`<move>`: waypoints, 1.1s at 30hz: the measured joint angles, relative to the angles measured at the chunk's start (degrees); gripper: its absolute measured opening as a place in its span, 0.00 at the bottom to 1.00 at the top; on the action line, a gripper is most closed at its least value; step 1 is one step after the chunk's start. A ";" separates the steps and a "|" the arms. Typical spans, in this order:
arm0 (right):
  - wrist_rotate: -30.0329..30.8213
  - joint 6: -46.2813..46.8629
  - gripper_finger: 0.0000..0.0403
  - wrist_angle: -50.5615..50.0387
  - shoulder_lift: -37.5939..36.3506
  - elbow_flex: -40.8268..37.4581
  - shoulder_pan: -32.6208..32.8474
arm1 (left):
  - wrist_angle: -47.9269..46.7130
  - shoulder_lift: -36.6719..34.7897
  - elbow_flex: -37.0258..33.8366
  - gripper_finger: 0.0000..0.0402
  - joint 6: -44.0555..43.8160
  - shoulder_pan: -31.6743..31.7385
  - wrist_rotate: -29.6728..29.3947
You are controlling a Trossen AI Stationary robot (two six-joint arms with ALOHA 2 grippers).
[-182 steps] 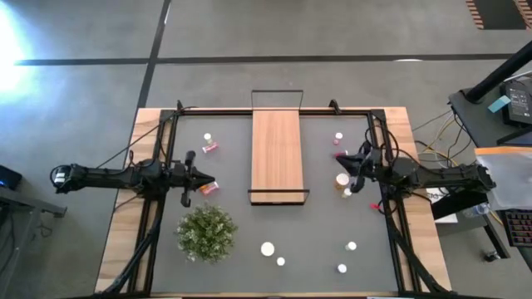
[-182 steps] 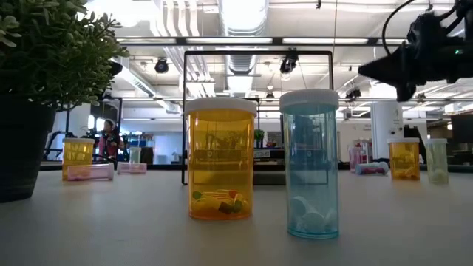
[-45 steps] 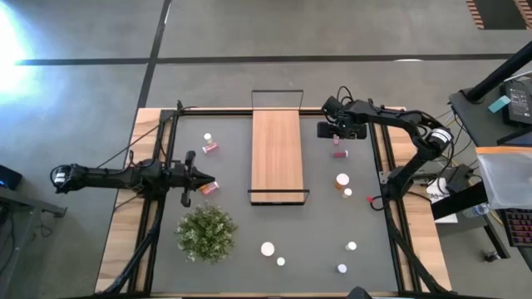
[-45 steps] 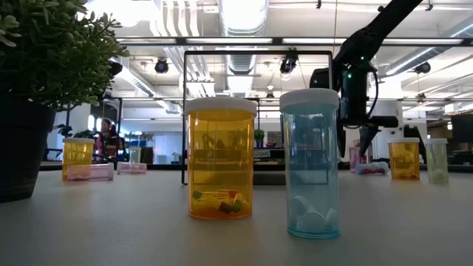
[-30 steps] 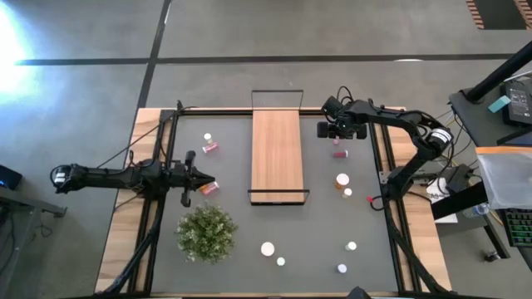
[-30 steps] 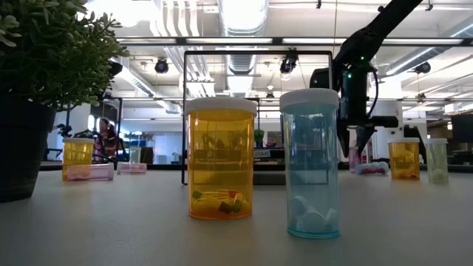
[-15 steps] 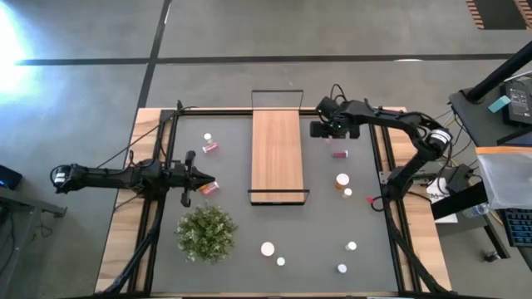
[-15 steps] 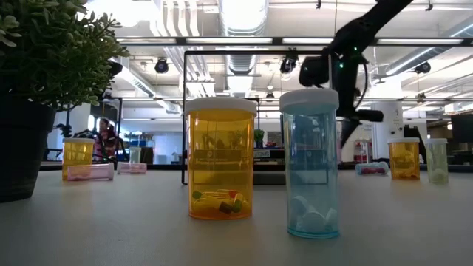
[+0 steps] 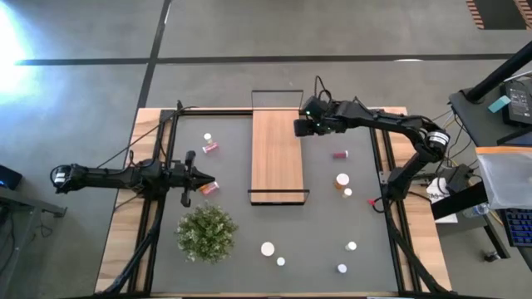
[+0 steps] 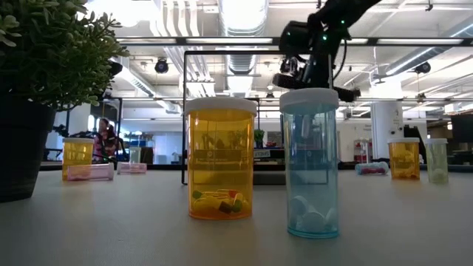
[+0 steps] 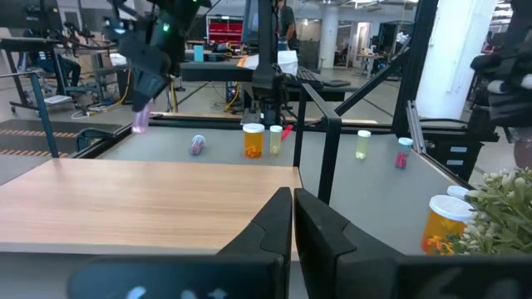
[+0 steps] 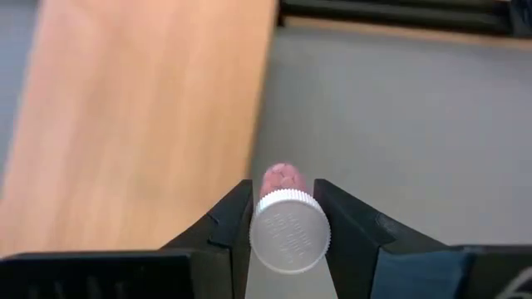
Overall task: Pick and place medicine bottles onto shelf by color
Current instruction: Put the top right pink pill bottle on the shelf
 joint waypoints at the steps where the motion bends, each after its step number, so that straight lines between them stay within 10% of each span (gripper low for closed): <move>1: 0.16 -0.26 0.27 0.11 0.53 0.72 0.29 | 0.00 0.00 0.00 0.00 0.00 0.00 0.00; 33: -1.41 -6.00 0.28 -14.88 36.21 45.26 0.74 | 0.00 -0.01 0.00 0.00 0.00 0.01 0.00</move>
